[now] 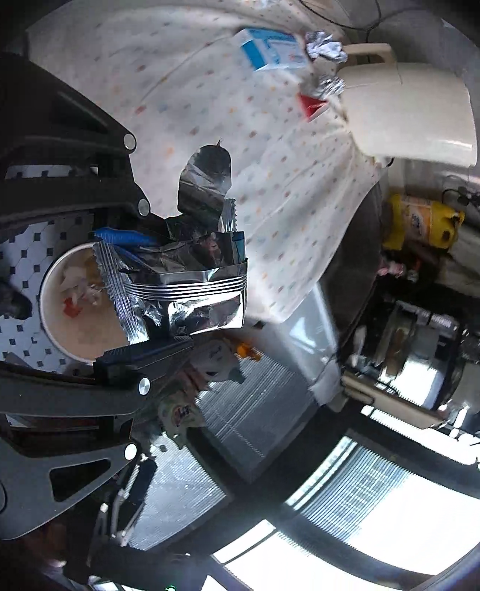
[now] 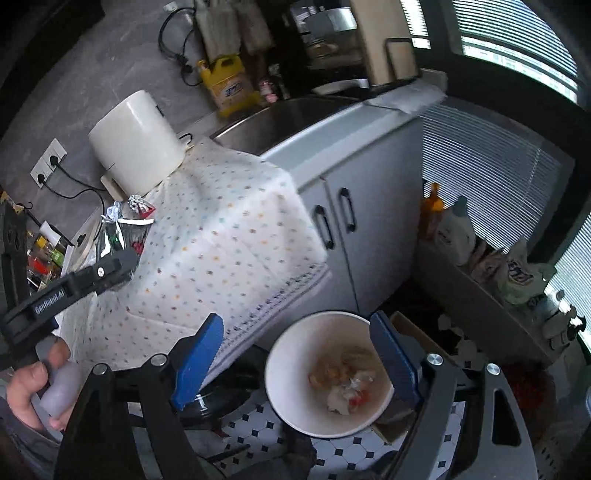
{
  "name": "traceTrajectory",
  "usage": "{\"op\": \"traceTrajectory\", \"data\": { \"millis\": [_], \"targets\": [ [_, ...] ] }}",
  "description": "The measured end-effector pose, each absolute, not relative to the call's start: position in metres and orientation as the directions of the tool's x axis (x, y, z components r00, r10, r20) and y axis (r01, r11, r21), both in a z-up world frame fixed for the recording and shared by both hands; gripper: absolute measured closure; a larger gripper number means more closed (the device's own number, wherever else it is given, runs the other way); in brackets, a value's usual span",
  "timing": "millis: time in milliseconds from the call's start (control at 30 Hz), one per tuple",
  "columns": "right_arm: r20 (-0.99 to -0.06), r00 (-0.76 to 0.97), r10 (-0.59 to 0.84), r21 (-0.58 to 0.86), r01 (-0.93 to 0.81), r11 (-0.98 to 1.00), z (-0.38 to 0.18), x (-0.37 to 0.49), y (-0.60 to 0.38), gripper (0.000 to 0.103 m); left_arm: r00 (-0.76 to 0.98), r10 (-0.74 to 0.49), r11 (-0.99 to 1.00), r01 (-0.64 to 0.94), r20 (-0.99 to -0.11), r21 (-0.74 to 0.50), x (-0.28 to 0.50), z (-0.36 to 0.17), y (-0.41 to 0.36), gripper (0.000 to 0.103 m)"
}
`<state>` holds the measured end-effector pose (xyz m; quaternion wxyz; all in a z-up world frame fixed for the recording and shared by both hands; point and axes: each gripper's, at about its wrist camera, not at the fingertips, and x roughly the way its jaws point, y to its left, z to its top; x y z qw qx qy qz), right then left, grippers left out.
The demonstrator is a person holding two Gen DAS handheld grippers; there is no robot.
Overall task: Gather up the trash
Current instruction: 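Open both tools over the white bin to drop the foil packet and red paper, then move both tools back up to the trash on the tablecloth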
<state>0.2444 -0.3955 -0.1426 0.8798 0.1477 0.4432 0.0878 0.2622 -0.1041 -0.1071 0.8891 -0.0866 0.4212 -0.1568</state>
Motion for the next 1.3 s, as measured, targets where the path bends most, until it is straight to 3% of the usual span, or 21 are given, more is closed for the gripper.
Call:
{"op": "traceTrajectory", "data": {
  "millis": [533,667,833,933,1100,1300],
  "targets": [
    [-0.754,0.614,0.233,0.316,0.028,0.948,-0.152,0.179,-0.503,0.022,0.514,-0.365,0.931,0.211,-0.776,-0.298,0.226,-0.152,-0.194,0.054],
    [-0.748,0.624,0.227,0.318,0.036,0.947,-0.154,0.166,-0.519,0.022,0.515,-0.367,0.93,0.205,-0.774,-0.304,0.226,-0.159,-0.199,0.042],
    [-0.747,0.624,0.231,0.315,0.027,0.949,-0.153,0.156,-0.528,0.022,0.53,-0.345,0.939,0.196,-0.775,-0.284,0.224,-0.156,-0.203,0.037],
    [-0.742,0.624,0.246,0.321,0.008,0.947,-0.151,0.158,-0.528,0.022,0.559,-0.331,0.943,0.171,-0.76,-0.286,0.217,-0.147,-0.195,0.026],
    [-0.716,0.636,0.288,0.336,-0.047,0.941,-0.142,0.167,-0.512,0.012,0.608,-0.29,0.954,0.125,-0.739,-0.272,0.201,-0.126,-0.172,0.011],
    [-0.677,0.637,0.367,0.355,-0.155,0.922,-0.126,0.184,-0.474,0.008,0.669,-0.206,0.969,0.036,-0.714,-0.245,0.187,-0.098,-0.13,0.007]
  ]
}}
